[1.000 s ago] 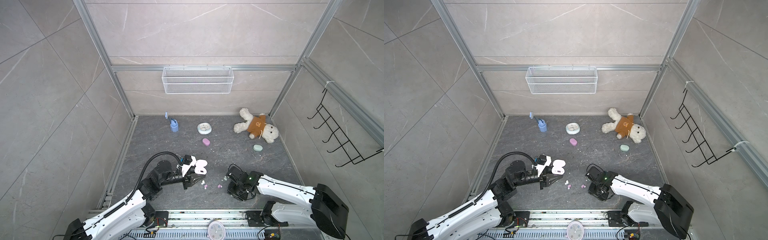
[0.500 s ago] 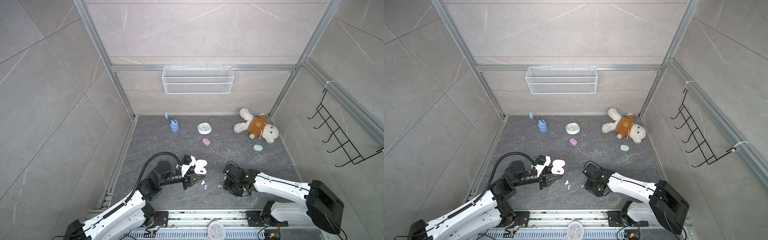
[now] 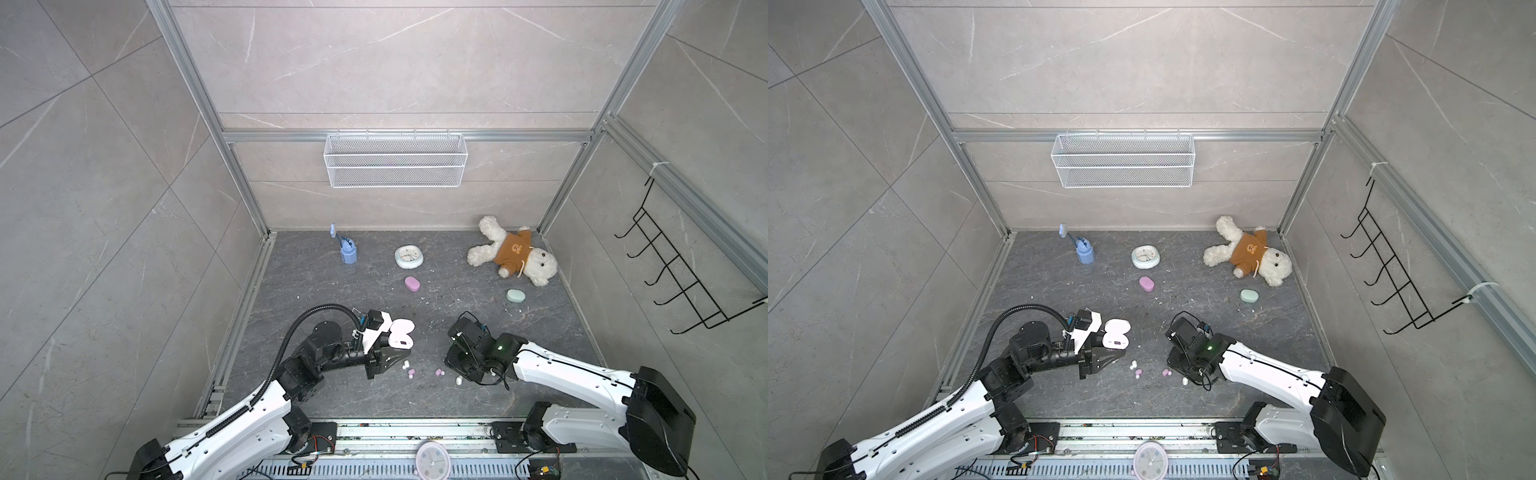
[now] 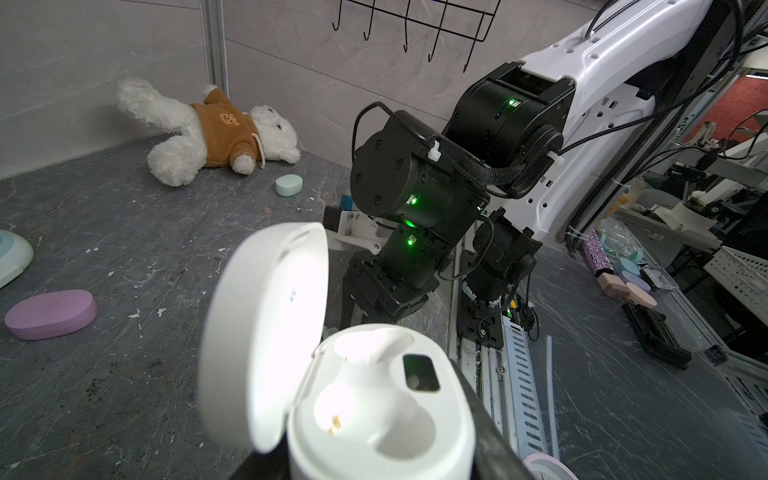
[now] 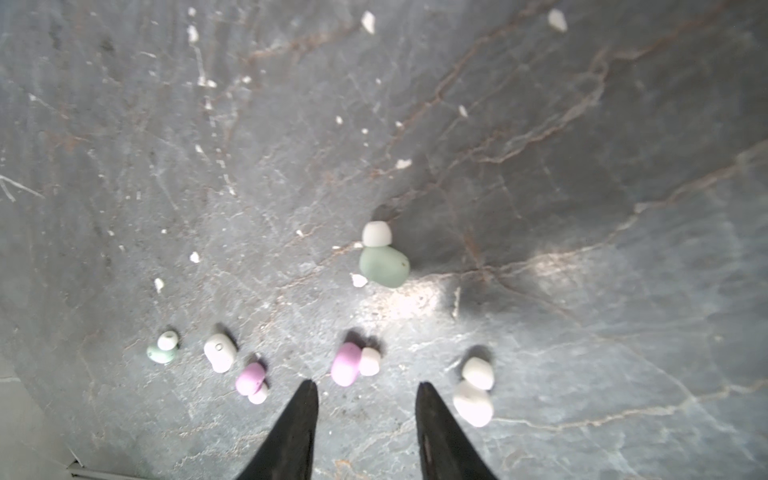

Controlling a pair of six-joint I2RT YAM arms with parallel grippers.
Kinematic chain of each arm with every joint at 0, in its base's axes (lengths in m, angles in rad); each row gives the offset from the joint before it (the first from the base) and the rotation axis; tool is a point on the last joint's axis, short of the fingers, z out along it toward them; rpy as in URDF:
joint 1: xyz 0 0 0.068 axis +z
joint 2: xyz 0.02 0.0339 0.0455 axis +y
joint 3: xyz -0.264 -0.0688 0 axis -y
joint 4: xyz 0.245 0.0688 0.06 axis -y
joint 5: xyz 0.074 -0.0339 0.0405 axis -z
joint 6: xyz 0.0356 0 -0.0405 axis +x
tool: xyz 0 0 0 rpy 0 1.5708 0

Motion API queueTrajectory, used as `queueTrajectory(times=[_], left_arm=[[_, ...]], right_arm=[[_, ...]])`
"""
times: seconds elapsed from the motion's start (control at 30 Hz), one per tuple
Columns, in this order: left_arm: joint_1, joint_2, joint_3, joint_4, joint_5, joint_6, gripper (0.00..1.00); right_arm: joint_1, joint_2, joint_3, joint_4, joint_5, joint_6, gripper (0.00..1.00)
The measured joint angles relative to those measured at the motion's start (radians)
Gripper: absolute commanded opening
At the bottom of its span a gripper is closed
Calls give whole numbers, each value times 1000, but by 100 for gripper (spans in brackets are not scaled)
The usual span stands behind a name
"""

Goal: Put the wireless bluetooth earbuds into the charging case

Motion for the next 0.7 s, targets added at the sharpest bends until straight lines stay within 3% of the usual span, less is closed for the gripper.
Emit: queueTrajectory(times=[0.17, 0.43, 0.7], left_arm=[[0, -3, 0, -2, -2, 0, 27], [0, -5, 0, 0, -4, 0, 27], [0, -5, 0, -4, -6, 0, 27]], right_arm=[[-1, 11, 69, -113, -10, -41, 45], [33, 8, -24, -114, -73, -16, 41], [42, 74, -11, -168, -46, -67, 40]])
